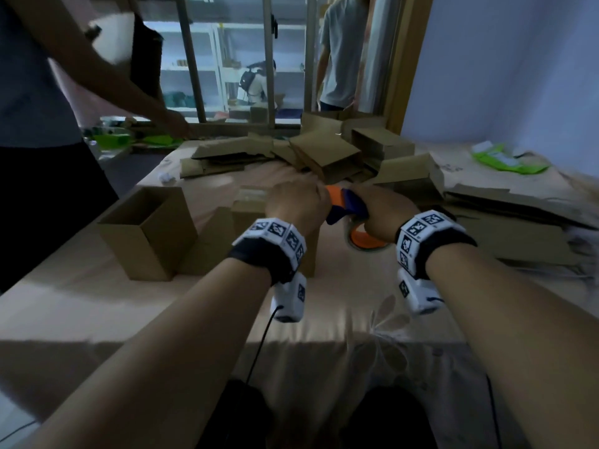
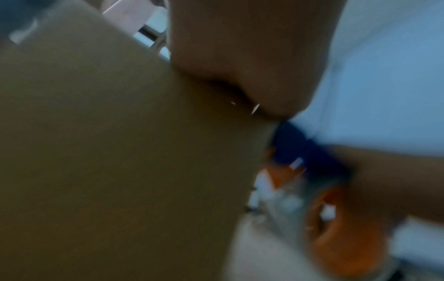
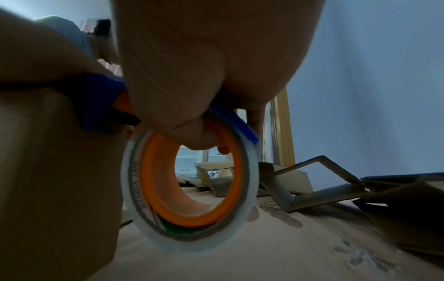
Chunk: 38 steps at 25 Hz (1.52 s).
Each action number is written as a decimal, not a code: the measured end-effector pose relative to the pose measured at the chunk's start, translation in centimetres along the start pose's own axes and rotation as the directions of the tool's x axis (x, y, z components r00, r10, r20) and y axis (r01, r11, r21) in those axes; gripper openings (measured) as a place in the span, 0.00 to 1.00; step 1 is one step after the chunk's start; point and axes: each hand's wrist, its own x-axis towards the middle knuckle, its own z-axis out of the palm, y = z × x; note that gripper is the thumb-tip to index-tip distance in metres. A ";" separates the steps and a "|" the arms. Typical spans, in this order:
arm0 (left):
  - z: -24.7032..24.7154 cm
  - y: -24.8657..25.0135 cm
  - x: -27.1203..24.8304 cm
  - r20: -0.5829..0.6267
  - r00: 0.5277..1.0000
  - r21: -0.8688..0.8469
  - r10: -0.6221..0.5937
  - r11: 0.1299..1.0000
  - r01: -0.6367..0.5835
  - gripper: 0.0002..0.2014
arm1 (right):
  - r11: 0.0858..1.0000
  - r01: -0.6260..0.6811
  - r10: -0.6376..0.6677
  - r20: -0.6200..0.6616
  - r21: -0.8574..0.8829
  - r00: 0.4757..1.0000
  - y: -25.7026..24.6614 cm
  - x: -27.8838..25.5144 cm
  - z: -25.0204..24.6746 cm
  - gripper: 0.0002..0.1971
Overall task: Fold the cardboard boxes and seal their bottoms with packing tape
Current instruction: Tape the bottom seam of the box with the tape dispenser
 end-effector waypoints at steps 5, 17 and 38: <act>1.5 -0.4 0.2 0.021 0.987 0.240 0.160 0.957 -0.160 0.17 | 0.996 0.040 -0.039 -0.019 0.083 0.999 1.5 -1.2 -0.4 0.32; 1.2 0.3 0.8 0.172 0.977 0.280 -0.127 0.957 0.075 0.24 | 0.990 -0.022 0.011 0.086 0.136 0.996 3.4 0.5 -0.1 0.45; 1.9 -1.6 1.6 0.145 0.988 0.221 -0.048 0.975 0.015 0.34 | 0.997 -0.067 0.070 0.067 -0.043 0.995 5.4 -0.9 -0.4 0.43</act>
